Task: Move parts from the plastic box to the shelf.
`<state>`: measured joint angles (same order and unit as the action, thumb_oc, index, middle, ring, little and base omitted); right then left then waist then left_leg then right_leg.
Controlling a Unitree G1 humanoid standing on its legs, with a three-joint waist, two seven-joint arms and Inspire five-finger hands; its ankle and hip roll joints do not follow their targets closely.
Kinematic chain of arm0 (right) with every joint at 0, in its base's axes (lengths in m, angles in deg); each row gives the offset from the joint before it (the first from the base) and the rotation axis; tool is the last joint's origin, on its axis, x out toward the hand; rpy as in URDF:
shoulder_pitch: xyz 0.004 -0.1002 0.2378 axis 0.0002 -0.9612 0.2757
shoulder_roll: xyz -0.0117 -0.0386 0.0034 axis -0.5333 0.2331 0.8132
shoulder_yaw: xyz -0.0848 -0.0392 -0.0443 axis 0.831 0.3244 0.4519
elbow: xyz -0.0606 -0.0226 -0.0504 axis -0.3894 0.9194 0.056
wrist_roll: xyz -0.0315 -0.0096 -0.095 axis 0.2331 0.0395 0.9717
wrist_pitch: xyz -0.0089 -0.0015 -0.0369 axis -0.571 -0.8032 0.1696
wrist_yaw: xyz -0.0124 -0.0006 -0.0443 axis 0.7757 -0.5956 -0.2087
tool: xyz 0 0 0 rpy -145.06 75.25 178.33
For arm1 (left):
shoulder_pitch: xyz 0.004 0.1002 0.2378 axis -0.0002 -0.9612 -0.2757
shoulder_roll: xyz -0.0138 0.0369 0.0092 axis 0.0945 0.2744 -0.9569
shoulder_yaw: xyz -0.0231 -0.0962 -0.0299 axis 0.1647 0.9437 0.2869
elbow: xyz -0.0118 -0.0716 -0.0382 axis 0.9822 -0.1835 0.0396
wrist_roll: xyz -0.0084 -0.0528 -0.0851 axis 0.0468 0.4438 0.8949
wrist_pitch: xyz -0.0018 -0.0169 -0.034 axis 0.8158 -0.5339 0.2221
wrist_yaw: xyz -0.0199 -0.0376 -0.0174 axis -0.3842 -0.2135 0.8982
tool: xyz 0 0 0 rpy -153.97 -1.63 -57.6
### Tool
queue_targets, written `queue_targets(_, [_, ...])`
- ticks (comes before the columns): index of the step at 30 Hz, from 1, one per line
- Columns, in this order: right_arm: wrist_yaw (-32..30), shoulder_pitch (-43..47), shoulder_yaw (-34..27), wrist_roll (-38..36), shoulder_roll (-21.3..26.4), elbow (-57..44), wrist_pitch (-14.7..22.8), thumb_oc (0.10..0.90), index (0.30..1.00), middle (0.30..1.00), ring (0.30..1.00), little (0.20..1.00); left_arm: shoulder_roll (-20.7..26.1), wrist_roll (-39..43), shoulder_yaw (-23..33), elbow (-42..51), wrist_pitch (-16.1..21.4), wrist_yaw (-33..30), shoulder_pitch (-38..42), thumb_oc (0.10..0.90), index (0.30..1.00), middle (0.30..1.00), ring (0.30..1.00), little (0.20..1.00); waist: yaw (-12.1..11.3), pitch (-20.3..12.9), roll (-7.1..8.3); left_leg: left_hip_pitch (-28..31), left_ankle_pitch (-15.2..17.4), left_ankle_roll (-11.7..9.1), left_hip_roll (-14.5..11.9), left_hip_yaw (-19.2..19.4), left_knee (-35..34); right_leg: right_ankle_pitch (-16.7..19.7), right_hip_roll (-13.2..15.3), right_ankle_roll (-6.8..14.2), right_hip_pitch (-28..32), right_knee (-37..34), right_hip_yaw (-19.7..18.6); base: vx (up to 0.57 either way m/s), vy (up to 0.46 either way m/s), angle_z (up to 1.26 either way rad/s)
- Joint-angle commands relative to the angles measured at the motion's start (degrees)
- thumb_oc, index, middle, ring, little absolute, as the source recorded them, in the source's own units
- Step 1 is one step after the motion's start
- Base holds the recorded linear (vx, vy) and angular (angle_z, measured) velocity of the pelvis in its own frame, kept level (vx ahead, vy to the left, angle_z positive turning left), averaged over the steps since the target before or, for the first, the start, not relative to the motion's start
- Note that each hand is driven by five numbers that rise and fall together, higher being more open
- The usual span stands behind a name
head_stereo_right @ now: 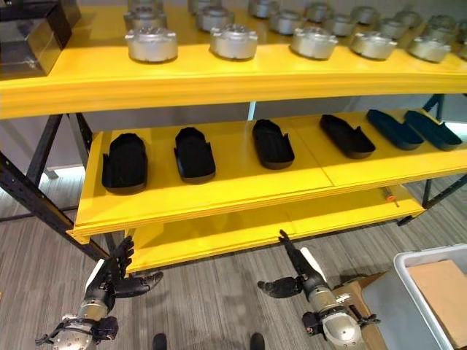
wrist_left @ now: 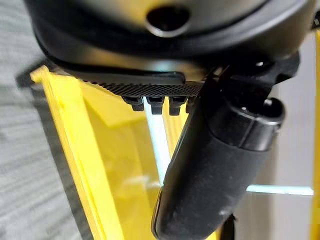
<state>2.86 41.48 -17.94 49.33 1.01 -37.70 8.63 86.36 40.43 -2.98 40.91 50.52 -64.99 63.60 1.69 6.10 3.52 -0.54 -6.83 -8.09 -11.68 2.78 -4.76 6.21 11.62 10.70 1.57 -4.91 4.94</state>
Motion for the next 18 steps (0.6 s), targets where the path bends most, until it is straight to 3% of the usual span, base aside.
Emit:
queue_targets(1, [1.96,4.21,0.75,-6.60,1.52,-5.84,4.67,0.900,1.000,1.000,1.000,1.000,1.22,9.33,-0.21,3.09,5.16,2.84,1.87,0.900,1.000,1.000,1.000,1.000,-0.53,-3.28,0.09,1.24,1.52,0.90,-0.96,-1.01,-0.24,-2.01,0.37,-0.02,-1.44,3.62,-0.24,0.01,0.016,-0.07])
queue_targets(7, [1.18,4.73,4.63,-11.54,-0.52,-5.53,4.05,0.900,1.000,1.000,1.000,1.000,-1.19,18.32,-4.71,1.72,3.69,4.17,2.62,0.900,1.000,1.000,1.000,1.000,0.02,-4.79,-0.71,2.05,1.66,1.01,-1.04,-0.73,-0.24,-2.15,0.50,0.01,-0.79,3.69,-0.72,0.00,0.008,-0.01])
queue_targets(10, [0.70,4.51,5.38,-14.13,-1.57,-5.47,3.87,0.900,1.000,1.000,1.000,1.000,-1.13,18.71,-5.43,1.76,3.61,3.77,2.84,0.900,1.000,1.000,1.000,1.000,0.16,-4.95,-0.89,2.18,1.64,1.05,-1.03,-0.74,-0.24,-2.24,0.45,0.00,-0.69,3.85,-0.83,0.00,0.000,0.00])
queue_targets(11, [0.66,3.97,6.34,-18.86,-2.95,-4.92,3.47,0.900,1.000,1.000,1.000,1.000,-1.23,19.51,-6.23,1.47,3.39,3.12,3.02,0.900,1.000,1.000,1.000,1.000,0.34,-5.04,-1.09,2.33,1.58,1.02,-1.05,-0.72,-0.24,-2.24,0.44,-0.04,-0.56,3.90,-0.92,0.00,0.000,0.00])
queue_targets(18, [0.84,3.72,8.34,-21.68,-2.67,-4.87,3.01,0.900,1.000,1.000,1.000,1.000,-1.01,19.64,-6.67,1.14,3.44,2.52,3.06,0.900,1.000,1.000,1.000,1.000,0.51,-5.52,-1.40,2.62,1.66,0.96,-1.22,-0.75,-0.24,-2.07,0.56,0.02,-0.43,3.81,-1.16,0.00,0.000,0.00])
